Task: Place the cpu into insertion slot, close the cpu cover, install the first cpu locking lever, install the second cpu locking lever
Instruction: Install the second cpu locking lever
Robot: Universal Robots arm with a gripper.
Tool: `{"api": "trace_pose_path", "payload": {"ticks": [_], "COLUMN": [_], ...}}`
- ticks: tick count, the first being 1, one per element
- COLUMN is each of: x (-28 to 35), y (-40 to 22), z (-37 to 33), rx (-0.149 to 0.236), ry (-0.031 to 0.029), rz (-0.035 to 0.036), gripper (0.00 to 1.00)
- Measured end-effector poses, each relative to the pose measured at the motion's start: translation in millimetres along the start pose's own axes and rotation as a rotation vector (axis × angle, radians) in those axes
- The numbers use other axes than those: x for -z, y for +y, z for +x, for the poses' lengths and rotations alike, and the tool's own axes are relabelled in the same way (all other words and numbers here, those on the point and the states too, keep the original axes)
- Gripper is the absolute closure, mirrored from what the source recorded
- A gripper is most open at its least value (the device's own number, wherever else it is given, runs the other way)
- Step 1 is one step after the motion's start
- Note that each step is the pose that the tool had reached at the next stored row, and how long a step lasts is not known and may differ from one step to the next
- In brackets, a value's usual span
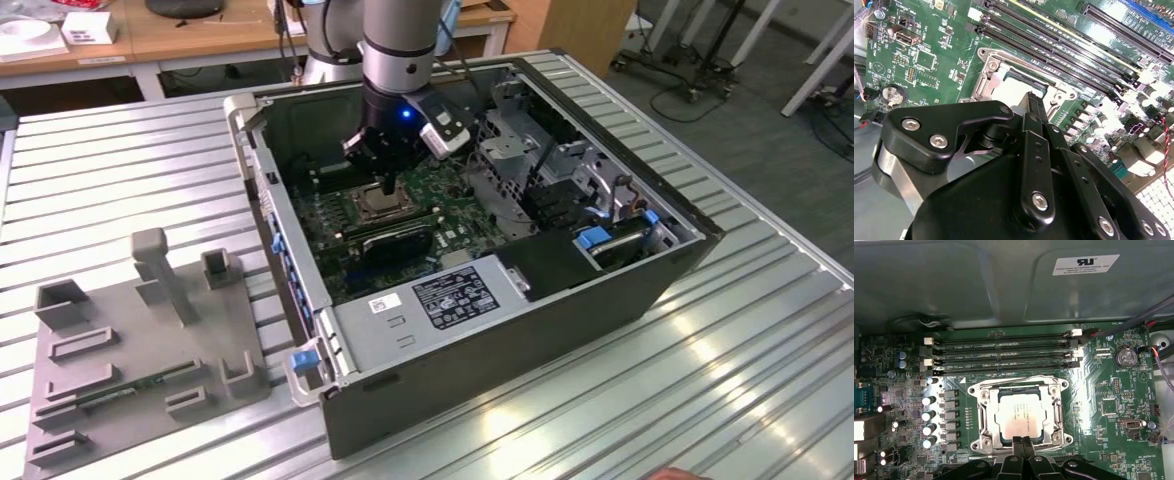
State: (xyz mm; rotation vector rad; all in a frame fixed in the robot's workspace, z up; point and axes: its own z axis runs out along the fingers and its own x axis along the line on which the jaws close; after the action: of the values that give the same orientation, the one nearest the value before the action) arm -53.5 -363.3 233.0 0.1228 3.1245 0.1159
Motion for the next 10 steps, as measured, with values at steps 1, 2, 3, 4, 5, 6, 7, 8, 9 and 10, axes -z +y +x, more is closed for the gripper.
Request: {"api": "trace_pose_path", "payload": {"ticks": [1,2,3,4,5,6,7,8,9,10], "x": [0.0,0.0,-0.1,-0.1,-0.1,-0.2,-0.1,0.4,1.7,3.3], "y": [0.0,0.0,0.1,0.3,0.8,1.3,1.5,1.5,1.7,1.9], "z": [0.0,-0.5,-1.3,-2.0,-2.3,-2.7,-2.9,-3.2,-3.5,-3.8], "rx": [0.0,0.0,0.0,0.0,0.0,0.0,0.0,0.0,0.0,0.0], "ry": [0.0,0.0,0.0,0.0,0.0,0.0,0.0,0.0004,0.0011,0.0023], "rz": [0.0,0.0,0.0,0.0,0.0001,0.0,0.0001,0.0003,0.0003,0.0002], "gripper": [0.89,0.89,0.89,0.89,0.89,0.89,0.89,0.89,0.89,0.89]}}
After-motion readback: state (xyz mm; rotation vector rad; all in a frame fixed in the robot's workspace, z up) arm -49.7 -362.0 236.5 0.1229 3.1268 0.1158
